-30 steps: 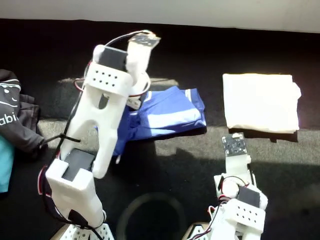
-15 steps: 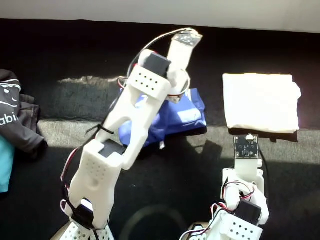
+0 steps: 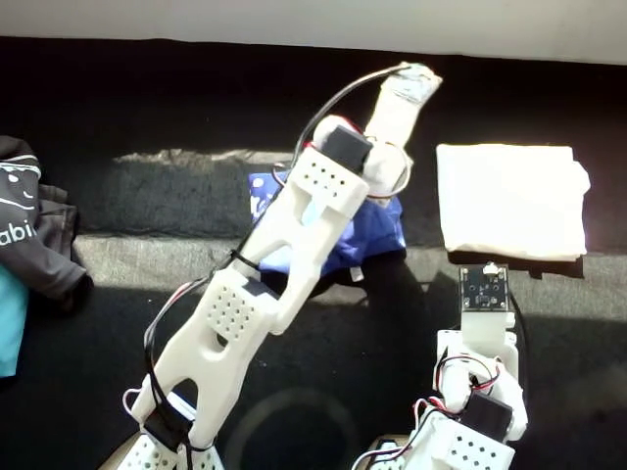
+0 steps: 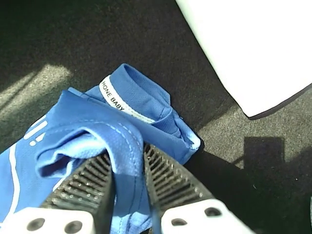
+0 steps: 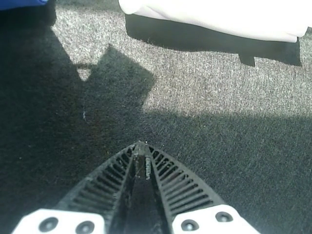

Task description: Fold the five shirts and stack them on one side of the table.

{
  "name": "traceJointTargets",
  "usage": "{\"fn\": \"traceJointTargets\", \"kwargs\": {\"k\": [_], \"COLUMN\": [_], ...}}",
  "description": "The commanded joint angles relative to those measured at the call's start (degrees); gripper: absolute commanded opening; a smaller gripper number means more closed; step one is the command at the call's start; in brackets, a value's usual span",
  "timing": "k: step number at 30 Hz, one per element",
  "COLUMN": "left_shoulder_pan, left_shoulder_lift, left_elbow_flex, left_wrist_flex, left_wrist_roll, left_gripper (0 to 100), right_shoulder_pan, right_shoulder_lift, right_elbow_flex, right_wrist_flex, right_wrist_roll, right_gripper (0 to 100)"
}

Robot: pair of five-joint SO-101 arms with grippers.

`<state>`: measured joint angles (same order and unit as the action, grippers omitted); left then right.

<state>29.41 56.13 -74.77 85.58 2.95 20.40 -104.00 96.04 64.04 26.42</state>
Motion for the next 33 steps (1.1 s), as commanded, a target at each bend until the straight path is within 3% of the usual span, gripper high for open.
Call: {"fn": "traceJointTargets", "kwargs": {"k": [1, 10, 17, 21, 33], "left_shoulder_pan": [0.4, 0.0, -3.4, -6.9, -14.5], "left_shoulder_lift": [1.8, 4.6, 1.9, 1.8, -1.5], "left_elbow_flex": [-4.3, -10.8, -16.1, -13.6, 4.7], "left_wrist_flex": [-1.9, -1.1, 15.9, 16.1, 16.5], "left_wrist_roll": [0.3, 0.4, 0.0, 0.0, 0.0], "left_gripper": [1, 20, 16, 0, 1], "right_shoulder_pan": [0.3, 0.3, 0.3, 0.3, 0.3], "right_shoulder_lift": [-0.7, -0.7, -0.7, -0.7, -0.7], "right_elbow_flex": [7.3, 7.3, 7.3, 7.3, 7.3], "right_wrist_flex": [0.2, 0.2, 0.2, 0.2, 0.2], "right_wrist_roll": [-0.5, -0.5, -0.5, -0.5, -0.5], "right_gripper": [0.6, 0.6, 0.6, 0.6, 0.6]}}
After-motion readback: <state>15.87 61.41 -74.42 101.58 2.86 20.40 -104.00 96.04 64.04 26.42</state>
